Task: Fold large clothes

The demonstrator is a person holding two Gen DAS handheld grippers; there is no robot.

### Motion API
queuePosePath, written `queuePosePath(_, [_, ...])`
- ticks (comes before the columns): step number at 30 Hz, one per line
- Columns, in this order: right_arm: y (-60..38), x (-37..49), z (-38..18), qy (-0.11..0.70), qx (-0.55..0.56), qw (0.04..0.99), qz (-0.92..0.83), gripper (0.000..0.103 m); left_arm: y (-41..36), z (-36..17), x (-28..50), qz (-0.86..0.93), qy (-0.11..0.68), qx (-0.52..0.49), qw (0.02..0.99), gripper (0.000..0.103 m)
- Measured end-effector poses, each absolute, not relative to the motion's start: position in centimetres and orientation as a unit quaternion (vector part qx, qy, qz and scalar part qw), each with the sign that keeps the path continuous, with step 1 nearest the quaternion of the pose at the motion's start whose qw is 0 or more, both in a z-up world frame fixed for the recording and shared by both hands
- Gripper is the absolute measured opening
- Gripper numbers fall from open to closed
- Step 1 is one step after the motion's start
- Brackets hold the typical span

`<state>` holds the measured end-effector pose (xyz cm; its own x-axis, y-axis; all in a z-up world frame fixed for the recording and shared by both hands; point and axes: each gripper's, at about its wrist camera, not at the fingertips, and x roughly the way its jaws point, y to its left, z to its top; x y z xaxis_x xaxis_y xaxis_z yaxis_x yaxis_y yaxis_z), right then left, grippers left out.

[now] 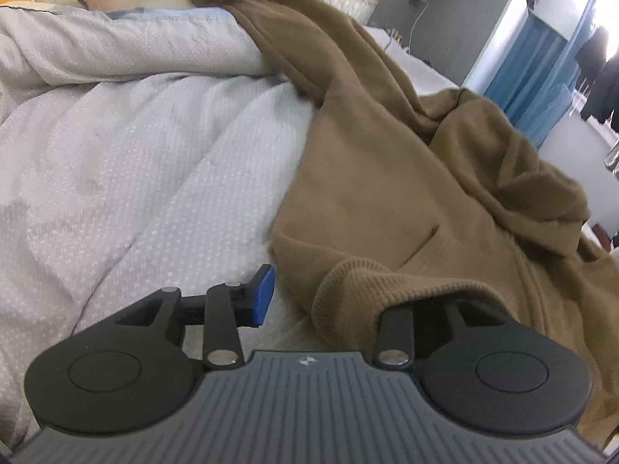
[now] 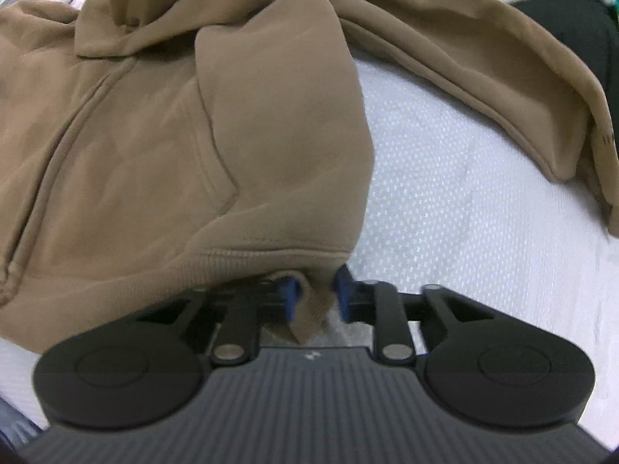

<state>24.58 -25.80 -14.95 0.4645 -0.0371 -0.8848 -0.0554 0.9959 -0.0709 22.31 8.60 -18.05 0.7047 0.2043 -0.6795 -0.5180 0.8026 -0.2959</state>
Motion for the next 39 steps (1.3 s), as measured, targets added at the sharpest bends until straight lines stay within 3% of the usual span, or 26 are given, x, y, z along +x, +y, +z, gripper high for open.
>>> queuePosePath(2, [-26.5,24.2,-13.7,0.505,-0.037,0.862,0.018,0.014,8.6,-17.9,22.1,0.19,0.333,-0.233,0.894,0.017])
queuePosePath(5, [-27.7,22.5,-10.8,0.474,-0.029,0.879,0.042,0.012,9.1,-16.7,21.4,0.167,0.338,-0.222,0.899,0.011])
queuePosePath(16, [-27.5,16.4,0.1,0.34,-0.068,0.931,0.116,0.004,14.1,-10.9,16.9,0.142,0.314,-0.269,0.899,0.009])
queuePosePath(24, [-28.7,12.8,-0.1,0.342,-0.066,0.924,0.156,0.003,15.4,-9.0,12.9,0.141,0.325,-0.269,0.896,0.009])
queuePosePath(29, [-29.7,11.4,-2.0,0.381,-0.048,0.91,0.154,0.003,15.0,-10.6,13.0,0.142,0.374,-0.254,0.881,0.009])
queuePosePath(34, [-31.1,12.0,-3.4,0.407,-0.023,0.904,0.13,0.003,13.9,-11.4,13.7,0.121,0.415,-0.23,0.872,0.014])
queuePosePath(36, [-31.3,12.2,-3.8,0.414,-0.012,0.901,0.126,0.003,13.8,-11.3,13.6,0.122,0.419,-0.218,0.873,0.026])
queuePosePath(37, [-31.3,12.2,-3.9,0.415,-0.008,0.901,0.124,0.003,14.0,-11.2,13.4,0.124,0.424,-0.215,0.871,0.038])
queuePosePath(39, [-30.8,12.3,-4.0,0.415,0.001,0.901,0.125,0.003,14.5,-11.0,13.1,0.119,0.434,-0.216,0.866,0.046])
